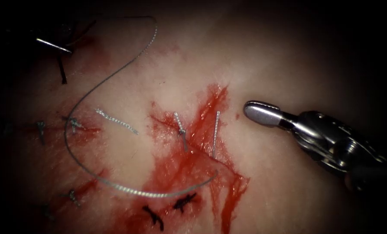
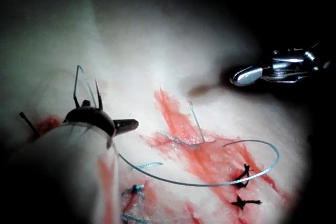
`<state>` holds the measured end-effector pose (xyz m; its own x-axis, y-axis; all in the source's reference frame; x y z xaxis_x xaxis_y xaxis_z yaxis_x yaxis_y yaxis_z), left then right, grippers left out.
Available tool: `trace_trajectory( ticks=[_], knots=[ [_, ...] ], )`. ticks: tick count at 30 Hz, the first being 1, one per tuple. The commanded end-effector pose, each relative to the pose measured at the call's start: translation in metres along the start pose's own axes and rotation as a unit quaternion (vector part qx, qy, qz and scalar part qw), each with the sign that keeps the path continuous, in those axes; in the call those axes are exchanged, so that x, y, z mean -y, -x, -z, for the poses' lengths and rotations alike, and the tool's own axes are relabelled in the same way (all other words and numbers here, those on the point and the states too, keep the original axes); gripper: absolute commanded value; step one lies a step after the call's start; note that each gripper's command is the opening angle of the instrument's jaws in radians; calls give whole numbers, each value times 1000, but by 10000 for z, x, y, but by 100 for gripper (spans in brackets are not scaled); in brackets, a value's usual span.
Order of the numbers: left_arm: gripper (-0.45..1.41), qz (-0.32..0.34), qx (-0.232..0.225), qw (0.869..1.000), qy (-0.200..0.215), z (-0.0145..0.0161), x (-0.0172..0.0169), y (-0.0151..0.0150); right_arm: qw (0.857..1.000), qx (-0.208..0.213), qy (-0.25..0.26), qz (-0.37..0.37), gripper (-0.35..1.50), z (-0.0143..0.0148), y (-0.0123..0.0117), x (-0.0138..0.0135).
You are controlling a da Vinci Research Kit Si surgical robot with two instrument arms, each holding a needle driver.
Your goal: Wound Closure
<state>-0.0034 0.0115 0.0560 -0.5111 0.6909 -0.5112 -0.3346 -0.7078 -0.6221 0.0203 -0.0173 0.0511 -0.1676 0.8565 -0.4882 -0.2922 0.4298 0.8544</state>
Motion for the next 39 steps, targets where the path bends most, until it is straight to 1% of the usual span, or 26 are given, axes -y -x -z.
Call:
trace_trajectory(
  ticks=[1, 3, 5, 6, 7, 8, 11, 13, 16, 19, 21, 23, 24, 25, 26, 27, 28, 29, 30, 31, 32, 35, 36, 37, 38, 39],
  knots=[
    [49, 25, -1, 1000, -10, -3, 6, 0, 1000, 1, -3, 1, -16, -8, 6, 1],
    [51, 36, -3, 999, -21, 2, 12, -2, 1000, 2, -4, 5, -15, -9, 8, 2],
    [89, 37, -6, 999, -36, 7, 19, -4, 1000, 2, -4, 5, -13, -9, 9, 2],
    [108, 23, -7, 999, -40, 9, 22, -5, 1000, 2, -5, 5, -11, -9, 10, 3],
    [120, -21, -7, 999, -41, 10, 24, -6, 1000, 2, -5, 6, -11, -9, 10, 3],
    [123, -53, -7, 998, -40, 13, 25, -6, 1000, 3, -6, 6, -11, -10, 11, 3],
    [128, -77, -2, 996, -38, 20, 24, -4, 1000, 3, -6, 6, -10, -10, 11, 4],
    [128, -74, -1, 997, -38, 26, 24, -7, 1000, 3, -6, 3, -10, -10, 11, 5],
    [123, -54, 3, 997, -50, 29, 26, -25, 1000, 4, -8, 3, -10, -11, 12, 6],
    [123, -44, -3, 998, -54, 28, 25, -36, 1000, 5, -8, 0, -10, -11, 14, 7],
    [121, -100, -3, 993, -64, 24, 20, -46, 1000, 6, -10, 1, -10, -12, 14, 8],
    [118, -178, 0, 981, -72, 15, 13, -52, 1000, 6, -10, 1, -10, -12, 15, 8],
    [113, -226, 3, 971, -79, 6, 9, -56, 1000, 6, -10, -2, -10, -13, 16, 9],
    [111, -255, 5, 963, -85, -2, 6, -58, 1000, 6, -10, -2, -8, -13, 16, 9],
    [111, -292, 7, 952, -91, -11, 3, -60, 1000, 6, -10, -2, -8, -13, 16, 9],
    [111, -337, 18, 936, -94, -21, 1, -62, 1000, 6, -10, -1, -8, -13, 17, 9],
    [111, -388, 38, 916, -98, -36, -1, -63, 1000, 7, -11, -1, -8, -14, 17, 10],
    [111, -401, 53, 909, -100, -49, -2, -63, 1000, 7, -11, -1, -8, -14, 17, 10],
    [111, -436, 74, 892, -96, -64, -2, -62, 1000, 7, -11, -1, -6, -15, 17, 10],
    [111, -474, 91, 871, -92, -76, 0, -60, 1000, 7, -11, -1, -6, -15, 17, 11],
    [111, -491, 107, 860, -86, -86, 2, -57, 1000, 7, -11, -1, -5, -15, 17, 11],
    [109, -499, 141, 852, -70, -110, 13, -40, 1000, 7, -12, -1, -5, -15, 18, 13],
    [109, -481, 146, 862, -69, -117, 18, -34, 1000, 8, -12, -1, -5, -15, 18, 13],
    [109, -483, 148, 861, -66, -121, 22, -30, 1000, 8, -12, -1, -5, -15, 18, 13],
    [109, -488, 148, 858, -65, -123, 26, -27, 1000, 8, -12, -1, -5, -15, 18, 13],
    [109, -500, 149, 851, -63, -125, 30, -23, 1000, 8, -12, -1, -5, -15, 18, 13]
  ],
)
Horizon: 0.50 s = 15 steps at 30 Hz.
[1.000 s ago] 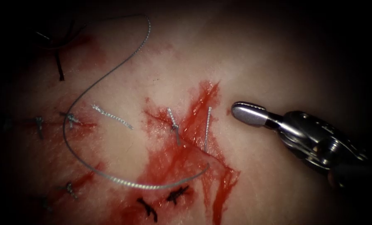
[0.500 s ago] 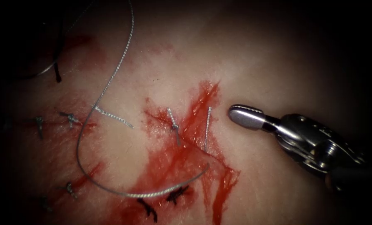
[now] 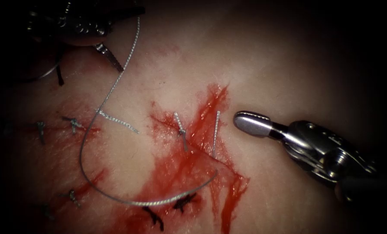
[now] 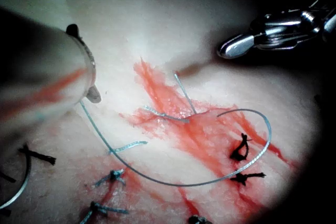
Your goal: Wound Closure
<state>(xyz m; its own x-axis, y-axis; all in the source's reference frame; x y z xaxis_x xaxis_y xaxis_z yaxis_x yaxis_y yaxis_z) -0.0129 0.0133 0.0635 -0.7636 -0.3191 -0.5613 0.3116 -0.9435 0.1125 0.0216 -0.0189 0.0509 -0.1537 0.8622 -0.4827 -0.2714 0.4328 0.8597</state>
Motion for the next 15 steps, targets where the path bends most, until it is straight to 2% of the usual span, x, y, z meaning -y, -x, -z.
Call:
trace_trajectory(
  ticks=[1, 2, 3, 7, 11, 12, 13, 15],
  knots=[
    [109, -35, 2, 999, -2, -9, 2, 4, 1000, 0, -1, 0, -5, -8, 4, 1],
    [109, -72, 17, 997, -13, -11, 5, 8, 1000, 0, -1, 0, -3, -8, 4, 1],
    [109, -72, 17, 997, -13, -11, 5, 8, 1000, 0, -1, 0, -3, -8, 4, 1],
    [109, -139, 37, 989, -21, -9, 10, 9, 1000, 0, -2, 1, -1, -8, 6, 1],
    [108, -159, 53, 986, -25, -7, 16, 6, 1000, 0, -2, 2, 0, -8, 7, 1],
    [108, -195, 69, 978, -27, -9, 18, 5, 1000, 1, -2, 2, 0, -8, 7, 2],
    [108, -195, 69, 978, -27, -9, 18, 5, 1000, 1, -2, 2, 0, -8, 7, 2],
    [98, -237, 98, 966, -30, -16, 20, 5, 1000, 1, -3, 2, 2, -8, 7, 3]
  ],
)
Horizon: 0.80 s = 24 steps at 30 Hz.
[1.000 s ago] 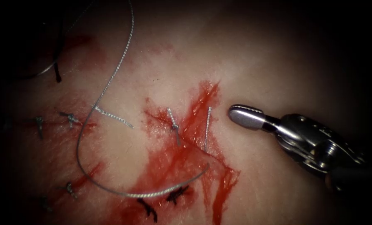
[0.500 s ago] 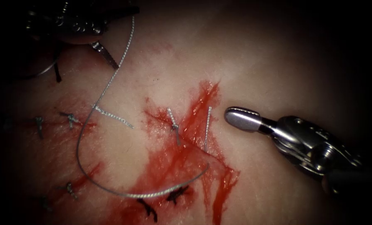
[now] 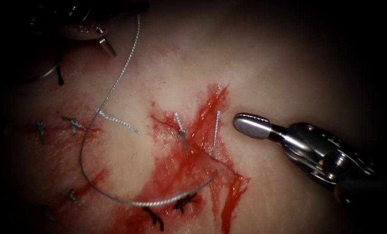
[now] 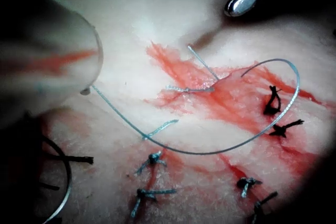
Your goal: Wound Closure
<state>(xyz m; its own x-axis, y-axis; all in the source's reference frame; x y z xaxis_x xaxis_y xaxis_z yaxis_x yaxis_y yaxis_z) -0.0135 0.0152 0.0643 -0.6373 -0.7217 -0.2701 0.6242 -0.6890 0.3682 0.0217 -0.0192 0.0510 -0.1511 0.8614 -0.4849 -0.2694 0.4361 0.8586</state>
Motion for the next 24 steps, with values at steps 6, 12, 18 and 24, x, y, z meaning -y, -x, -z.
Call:
trace_trajectory(
  ticks=[6, 12, 18, 24],
  knots=[
    [94, -32, 24, 999, 4, -43, -10, -11, 1000, 0, -2, 0, 4, -9, 5, 3],
    [-10, -17, 31, 999, 3, -52, -22, -9, 1000, 2, -4, 0, 4, -9, 6, 7],
    [-45, 32, 23, 999, -3, -15, -9, 2, 1000, 3, -6, 0, 5, -9, 6, 9],
    [-45, 233, 60, 970, -21, 1, -12, -1, 1000, 5, -8, -5, 0, -10, 4, 13]
  ],
)
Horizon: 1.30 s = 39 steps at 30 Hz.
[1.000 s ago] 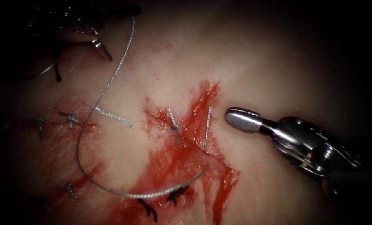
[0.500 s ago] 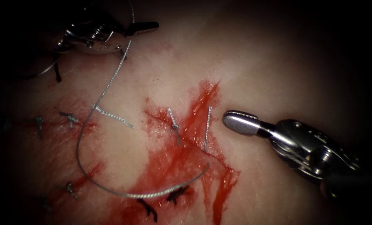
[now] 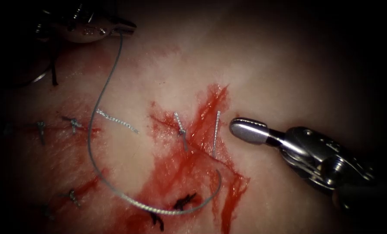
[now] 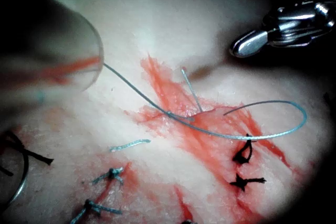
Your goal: Wound Closure
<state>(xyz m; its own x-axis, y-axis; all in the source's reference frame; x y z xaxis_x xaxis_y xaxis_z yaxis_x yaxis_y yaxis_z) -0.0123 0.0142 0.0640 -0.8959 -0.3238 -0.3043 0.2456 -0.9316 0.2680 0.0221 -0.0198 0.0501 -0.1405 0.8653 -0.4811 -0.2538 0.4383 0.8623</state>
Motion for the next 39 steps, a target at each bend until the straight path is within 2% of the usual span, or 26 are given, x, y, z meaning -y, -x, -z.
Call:
trace_trajectory(
  ticks=[1, 2, 4, 7, 9, 11, 13, 15, 16, 17, 19, 20, 23, 26, 27, 30, 31, 32, 34, 37, 39],
  knots=[
    [-45, 50, -8, 999, -1, -6, -3, -5, 1000, -1, 0, 7, -1, -9, 0, 2],
    [-45, 88, -18, 996, -4, -6, -7, -8, 1000, -3, 1, 26, -1, -10, -3, 3],
    [-45, 117, -40, 992, -17, -4, -13, -14, 999, -5, 5, 41, -8, -13, -9, 4],
    [-45, 213, -51, 974, -66, 5, -20, -28, 998, -18, 25, 60, -35, -18, -17, 6],
    [-45, 260, -42, 960, -97, 10, -18, -41, 998, -16, 22, 60, -35, -24, -17, 7],
    [-45, 280, -28, 954, -103, 12, -15, -57, 997, 1, -6, 74, -35, -32, -13, 9],
    [-45, 331, -22, 938, -105, 11, -15, -73, 995, 20, -39, 93, -35, -44, -3, 12],
    [-45, 351, -23, 931, -93, 9, -17, -84, 992, 25, -64, 105, -35, -53, 6, 15],
    [-45, 356, -11, 931, -81, 6, -20, -94, 987, 24, -112, 116, -35, -65, 18, 21],
    [-45, 356, -11, 931, -81, 6, -20, -94, 987, 24, -112, 116, -35, -65, 18, 21],
    [-45, 356, 12, 932, -68, 2, -26, -101, 981, 16, -151, 121, -35, -76, 28, 31],
    [-45, 359, 54, 929, -72, -5, -33, -106, 978, 11, -167, 125, -35, -84, 33, 41],
    [-45, 340, 110, 931, -77, -21, -44, -107, 975, -5, -188, 122, -35, -95, 35, 60],
    [-45, 323, 140, 933, -71, -38, -57, -101, 970, -25, -211, 114, -35, -101, 33, 77],
    [-45, 314, 157, 934, -66, -47, -65, -97, 970, -41, -214, 107, -35, -104, 29, 87],
    [-45, 302, 182, 934, -61, -54, -73, -91, 969, -61, -215, 104, -35, -106, 24, 95],
    [-45, 290, 198, 935, -52, -57, -81, -85, 968, -85, -211, 103, -35, -107, 14, 101],
    [-45, 290, 198, 935, -52, -57, -81, -85, 968, -85, -211, 103, -35, -107, 14, 101],
    [-45, 278, 211, 936, -40, -57, -88, -79, 969, -115, -183, 115, -35, -107, 3, 104],
    [-45, 284, 237, 929, -18, -55, -107, -76, 967, -155, -166, 112, -35, -107, -13, 105],
    [-45, 281, 243, 929, -5, -57, -115, -79, 967, -164, -160, 108, -35, -107, -15, 104]
  ],
)
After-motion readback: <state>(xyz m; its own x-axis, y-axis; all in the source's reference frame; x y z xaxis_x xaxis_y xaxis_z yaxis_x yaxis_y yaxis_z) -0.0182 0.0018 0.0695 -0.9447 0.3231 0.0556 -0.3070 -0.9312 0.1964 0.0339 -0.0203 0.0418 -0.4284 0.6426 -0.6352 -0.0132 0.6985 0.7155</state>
